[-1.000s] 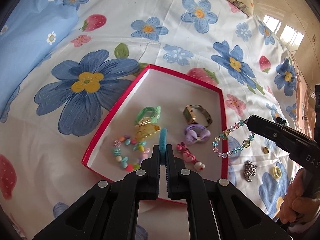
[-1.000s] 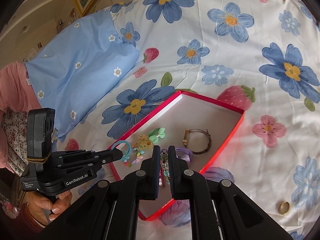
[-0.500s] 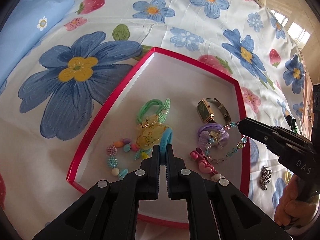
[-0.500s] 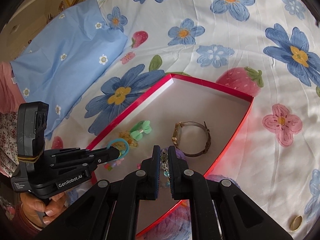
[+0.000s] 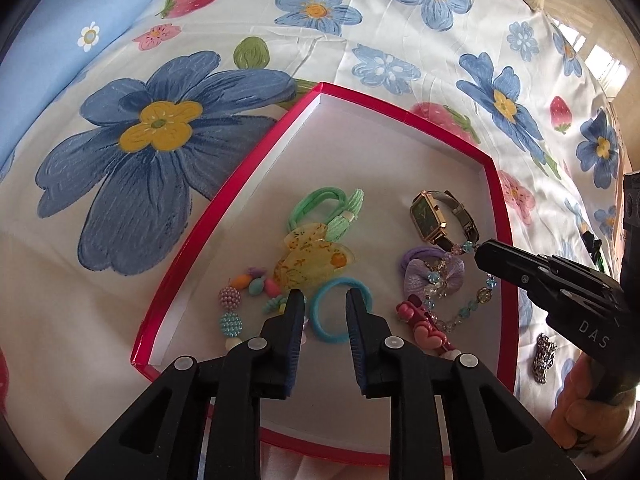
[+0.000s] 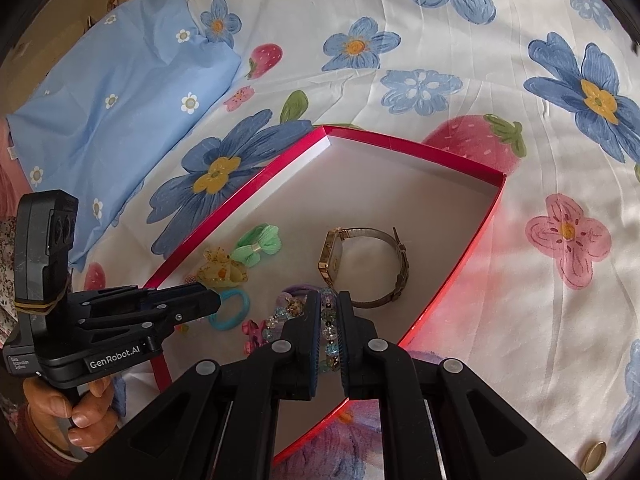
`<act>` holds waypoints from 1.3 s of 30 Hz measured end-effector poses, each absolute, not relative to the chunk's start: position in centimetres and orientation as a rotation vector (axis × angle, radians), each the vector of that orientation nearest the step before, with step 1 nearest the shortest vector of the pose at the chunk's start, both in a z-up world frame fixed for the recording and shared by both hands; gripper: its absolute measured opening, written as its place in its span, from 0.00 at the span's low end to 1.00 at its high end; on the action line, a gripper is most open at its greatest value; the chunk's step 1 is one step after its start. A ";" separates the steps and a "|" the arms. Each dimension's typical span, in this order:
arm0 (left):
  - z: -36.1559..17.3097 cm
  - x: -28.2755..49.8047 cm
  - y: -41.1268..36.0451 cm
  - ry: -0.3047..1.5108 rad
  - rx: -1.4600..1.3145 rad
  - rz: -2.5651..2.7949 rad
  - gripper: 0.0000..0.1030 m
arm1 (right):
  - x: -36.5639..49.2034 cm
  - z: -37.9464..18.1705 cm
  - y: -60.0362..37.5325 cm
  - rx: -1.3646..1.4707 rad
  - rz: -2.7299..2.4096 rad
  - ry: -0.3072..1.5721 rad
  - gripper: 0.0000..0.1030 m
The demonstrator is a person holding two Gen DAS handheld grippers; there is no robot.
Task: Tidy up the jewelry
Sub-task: 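Move both open tools back toward the silver chain and gold ring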
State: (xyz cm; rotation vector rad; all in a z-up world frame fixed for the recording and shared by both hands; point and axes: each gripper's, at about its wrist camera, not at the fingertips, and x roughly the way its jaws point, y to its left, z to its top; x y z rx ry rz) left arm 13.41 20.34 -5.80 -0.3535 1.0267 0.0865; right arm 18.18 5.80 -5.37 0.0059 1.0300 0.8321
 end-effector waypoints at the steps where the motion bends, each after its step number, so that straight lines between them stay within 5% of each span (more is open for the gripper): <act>1: -5.8 13.4 20.3 1.027 -0.349 0.087 0.21 | 18.2 -5.4 5.8 0.004 0.831 1.031 0.07; 13: -5.7 13.1 20.2 1.027 -0.350 0.094 0.22 | 18.3 -5.8 5.7 0.020 0.832 1.052 0.13; 16: -5.4 12.9 20.2 1.024 -0.352 0.096 0.23 | 18.3 -5.7 5.5 0.035 0.833 1.051 0.29; 23: -3.6 11.7 19.6 0.988 -0.332 0.106 0.44 | 17.7 -3.8 4.1 0.067 0.834 1.007 0.30; 29: -1.7 10.2 18.2 0.954 -0.330 0.097 0.60 | 17.0 -1.5 0.4 0.111 0.793 0.949 0.41; 39: 0.6 8.4 14.1 0.935 -0.306 0.015 0.66 | 16.0 -0.9 -9.0 0.177 0.637 0.940 0.46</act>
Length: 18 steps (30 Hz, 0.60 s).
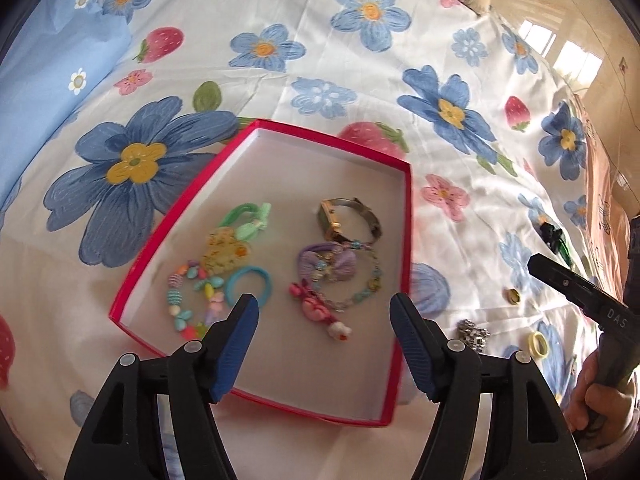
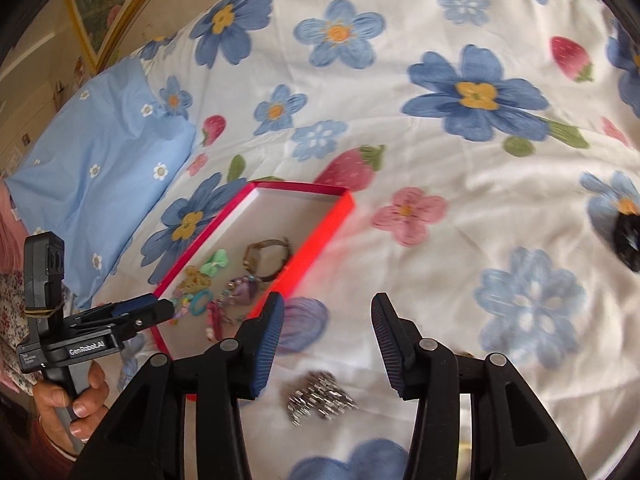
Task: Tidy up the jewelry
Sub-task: 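Move both open tools back toward the silver chain and gold ring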
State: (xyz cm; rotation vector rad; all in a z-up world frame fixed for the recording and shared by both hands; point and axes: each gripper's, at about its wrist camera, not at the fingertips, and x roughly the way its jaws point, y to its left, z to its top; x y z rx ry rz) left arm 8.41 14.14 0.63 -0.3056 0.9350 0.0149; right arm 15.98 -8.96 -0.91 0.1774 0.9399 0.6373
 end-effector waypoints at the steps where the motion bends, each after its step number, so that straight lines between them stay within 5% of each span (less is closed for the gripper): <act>1: 0.8 8.4 13.8 0.935 -0.301 0.008 0.67 | 15.9 -1.0 -9.7 0.183 0.626 0.940 0.46; 18: 0.9 8.7 7.2 0.979 -0.208 -0.116 0.70 | 13.0 -2.9 -19.6 0.223 0.467 0.961 0.50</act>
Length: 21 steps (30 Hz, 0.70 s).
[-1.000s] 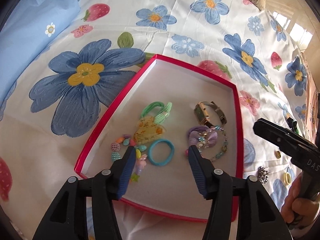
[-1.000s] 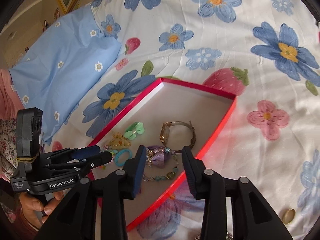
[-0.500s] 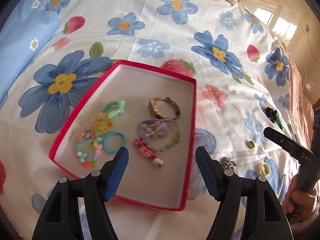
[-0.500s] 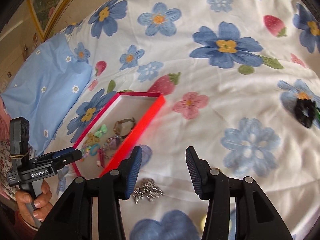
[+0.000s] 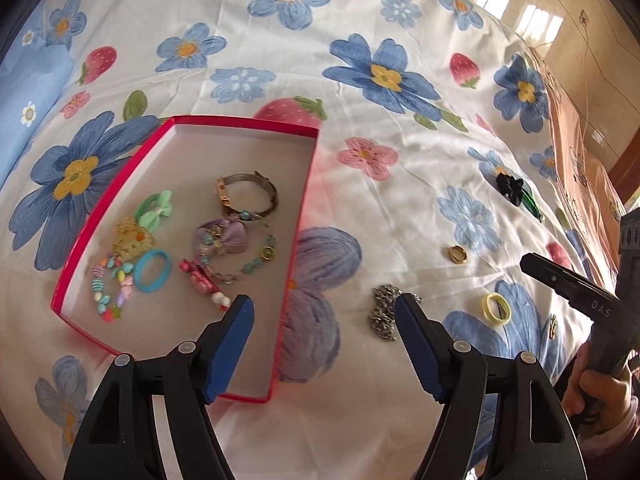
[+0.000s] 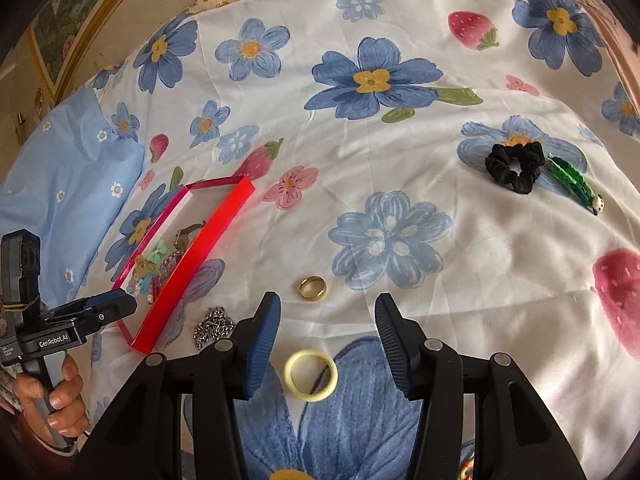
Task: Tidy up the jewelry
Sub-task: 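Move both open tools back toward the silver chain and gold ring, then grasp the silver chain with the left tool while the right tool grasps the gold ring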
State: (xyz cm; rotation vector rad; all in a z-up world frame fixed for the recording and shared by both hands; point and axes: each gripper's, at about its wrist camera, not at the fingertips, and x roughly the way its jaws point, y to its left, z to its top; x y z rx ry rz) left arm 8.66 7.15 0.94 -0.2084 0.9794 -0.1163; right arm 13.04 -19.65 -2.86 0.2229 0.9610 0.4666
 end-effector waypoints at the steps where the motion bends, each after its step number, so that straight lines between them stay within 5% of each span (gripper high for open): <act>1: 0.9 8.7 6.9 0.982 -0.203 -0.121 0.70 | 13.0 -3.0 -19.8 0.222 0.466 0.963 0.50; 21: -2.4 11.5 1.6 1.049 -0.073 -0.193 0.69 | 13.8 -4.2 -18.7 0.184 0.527 0.998 0.49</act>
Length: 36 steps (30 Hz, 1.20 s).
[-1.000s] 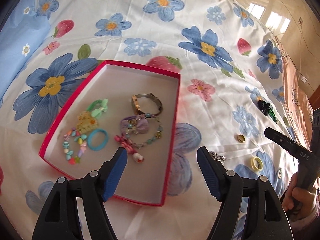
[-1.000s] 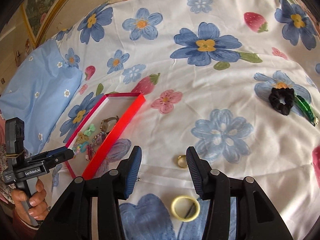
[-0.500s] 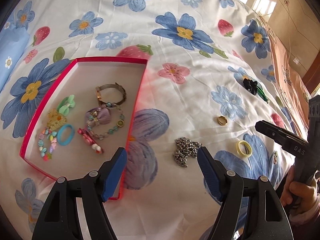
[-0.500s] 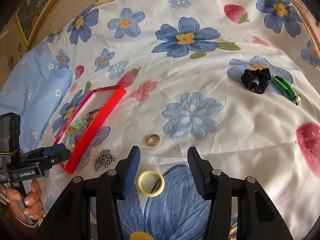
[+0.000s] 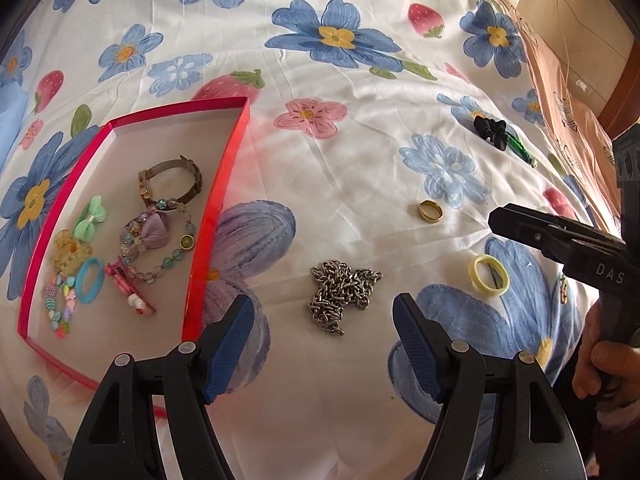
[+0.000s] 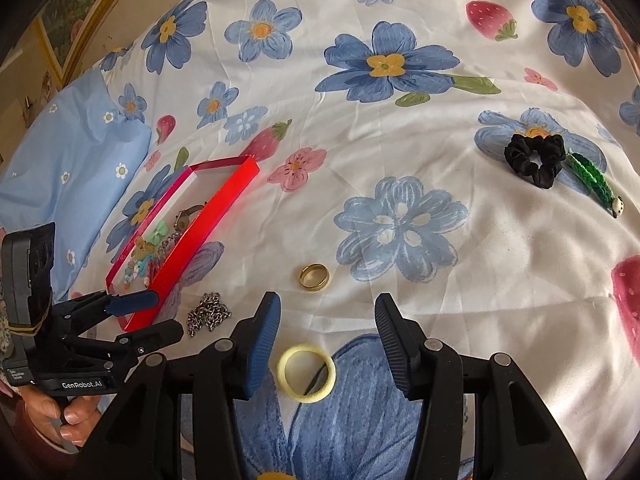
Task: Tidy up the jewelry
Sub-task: 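Grasp the silver chain with the left tool while the right tool grasps the gold ring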
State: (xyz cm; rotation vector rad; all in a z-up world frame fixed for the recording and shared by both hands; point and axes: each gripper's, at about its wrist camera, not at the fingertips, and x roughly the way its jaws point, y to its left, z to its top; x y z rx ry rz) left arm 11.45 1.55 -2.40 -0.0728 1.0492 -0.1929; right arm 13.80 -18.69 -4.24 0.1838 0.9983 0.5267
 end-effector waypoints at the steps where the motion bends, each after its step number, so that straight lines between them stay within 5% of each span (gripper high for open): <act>1: -2.7 11.6 1.4 1.052 -0.070 -0.195 0.69 | 13.9 -4.4 -18.6 0.180 0.530 1.002 0.49; 9: -5.6 13.5 0.0 1.090 -0.039 -0.215 0.60 | 15.3 -5.7 -16.7 0.130 0.568 1.041 0.49; 14: -5.7 14.1 0.7 1.073 -0.064 -0.235 0.17 | 16.1 -6.8 -15.0 0.078 0.580 1.061 0.49; 17: -5.8 14.2 1.3 1.070 -0.095 -0.251 0.14 | 16.6 -7.4 -13.8 0.023 0.577 1.062 0.45; 21: -5.6 14.0 1.6 1.059 -0.102 -0.253 0.14 | 16.6 -7.5 -12.6 -0.070 0.549 1.042 0.23; 36: -0.5 11.0 3.7 0.941 -0.137 -0.259 0.11 | 15.1 -3.7 -13.2 0.021 0.589 0.975 0.23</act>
